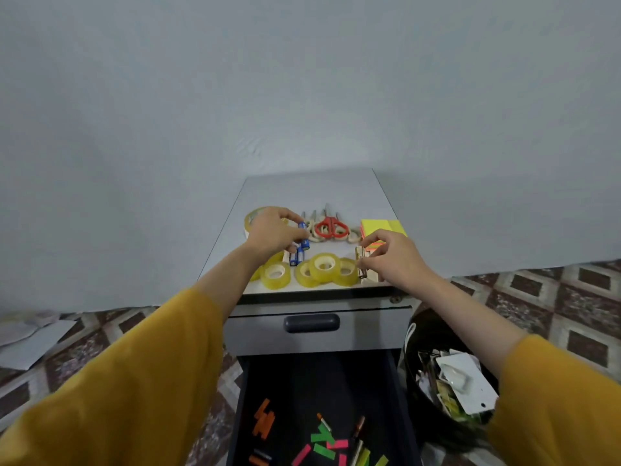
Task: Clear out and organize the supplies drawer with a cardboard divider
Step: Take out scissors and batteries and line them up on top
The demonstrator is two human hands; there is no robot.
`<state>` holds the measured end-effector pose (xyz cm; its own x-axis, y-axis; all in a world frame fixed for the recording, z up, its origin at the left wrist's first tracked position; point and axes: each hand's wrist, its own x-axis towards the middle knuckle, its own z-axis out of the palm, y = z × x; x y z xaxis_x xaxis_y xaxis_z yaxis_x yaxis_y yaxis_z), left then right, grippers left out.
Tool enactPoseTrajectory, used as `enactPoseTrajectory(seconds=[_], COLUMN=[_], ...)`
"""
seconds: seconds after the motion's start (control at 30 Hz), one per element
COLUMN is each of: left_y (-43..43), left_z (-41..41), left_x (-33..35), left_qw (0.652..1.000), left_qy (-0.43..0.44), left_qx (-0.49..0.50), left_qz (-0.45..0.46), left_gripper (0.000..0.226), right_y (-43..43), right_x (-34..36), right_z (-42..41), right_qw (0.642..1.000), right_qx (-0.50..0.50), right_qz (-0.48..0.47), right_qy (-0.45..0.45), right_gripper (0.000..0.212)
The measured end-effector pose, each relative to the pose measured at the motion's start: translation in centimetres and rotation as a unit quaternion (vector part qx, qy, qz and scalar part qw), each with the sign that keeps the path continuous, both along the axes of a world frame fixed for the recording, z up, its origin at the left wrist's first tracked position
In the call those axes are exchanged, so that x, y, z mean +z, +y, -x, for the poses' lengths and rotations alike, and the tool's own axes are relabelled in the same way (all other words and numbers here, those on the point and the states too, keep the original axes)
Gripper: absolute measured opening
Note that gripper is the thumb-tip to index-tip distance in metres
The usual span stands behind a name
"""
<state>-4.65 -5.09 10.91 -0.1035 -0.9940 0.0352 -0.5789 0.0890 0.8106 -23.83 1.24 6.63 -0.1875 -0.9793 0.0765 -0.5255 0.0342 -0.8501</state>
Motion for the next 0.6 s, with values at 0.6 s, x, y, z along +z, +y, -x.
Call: enactPoseTrajectory(seconds=[0.6], left_y=[-5.3], left_z=[1.8], left_x=[-4.1], left_qw=[0.974], left_qy=[-0.219], left_qx=[-0.053], left_qz=[0.011], left_gripper=[0.016], right_y=[-3.3], right_x=[-1.3], right_z=[1.6], right_qw=[1.000], right_qx=[0.001], right_qz=[0.010], right_qy=[0.007], right_gripper=[0.023])
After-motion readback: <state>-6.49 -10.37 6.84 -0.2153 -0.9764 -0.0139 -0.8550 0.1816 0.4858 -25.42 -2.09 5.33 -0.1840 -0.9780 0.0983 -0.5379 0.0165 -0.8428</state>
